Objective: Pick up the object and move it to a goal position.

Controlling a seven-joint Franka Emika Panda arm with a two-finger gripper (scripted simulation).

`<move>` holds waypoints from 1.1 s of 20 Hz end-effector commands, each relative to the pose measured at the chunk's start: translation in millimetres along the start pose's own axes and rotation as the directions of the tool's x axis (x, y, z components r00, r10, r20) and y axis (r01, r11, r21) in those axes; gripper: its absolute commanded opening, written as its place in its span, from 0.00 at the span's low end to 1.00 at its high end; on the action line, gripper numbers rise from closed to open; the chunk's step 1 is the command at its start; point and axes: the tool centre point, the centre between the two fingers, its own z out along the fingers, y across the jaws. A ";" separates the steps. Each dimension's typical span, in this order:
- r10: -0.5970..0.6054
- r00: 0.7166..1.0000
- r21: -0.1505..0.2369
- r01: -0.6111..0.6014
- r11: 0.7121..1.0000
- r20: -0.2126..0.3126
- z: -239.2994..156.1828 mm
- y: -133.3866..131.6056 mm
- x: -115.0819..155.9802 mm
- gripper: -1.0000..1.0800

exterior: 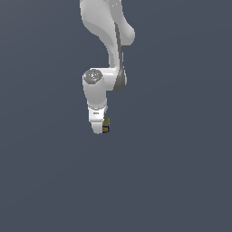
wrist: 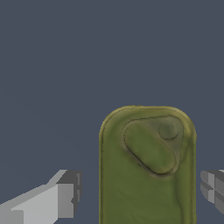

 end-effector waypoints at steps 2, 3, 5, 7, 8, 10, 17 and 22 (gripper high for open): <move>-0.002 1.000 0.000 0.002 1.000 0.000 14.6 -0.2 0.2 0.96; -0.002 1.000 0.000 0.002 1.000 0.000 17.2 -0.1 0.1 0.96; -0.002 1.000 0.000 0.002 1.000 0.000 20.5 0.1 -0.2 0.96; -0.002 1.000 0.000 0.002 1.000 0.000 21.6 0.2 -0.3 0.96; -0.002 1.000 0.000 0.002 1.000 0.000 21.6 0.2 -0.3 0.00; -0.002 1.000 0.000 0.002 1.000 0.000 21.6 0.2 -0.3 0.00; -0.002 1.000 0.000 0.002 1.000 0.000 21.6 0.2 -0.3 0.00; -0.002 1.000 -0.001 0.002 1.000 0.001 20.8 3.2 5.1 0.00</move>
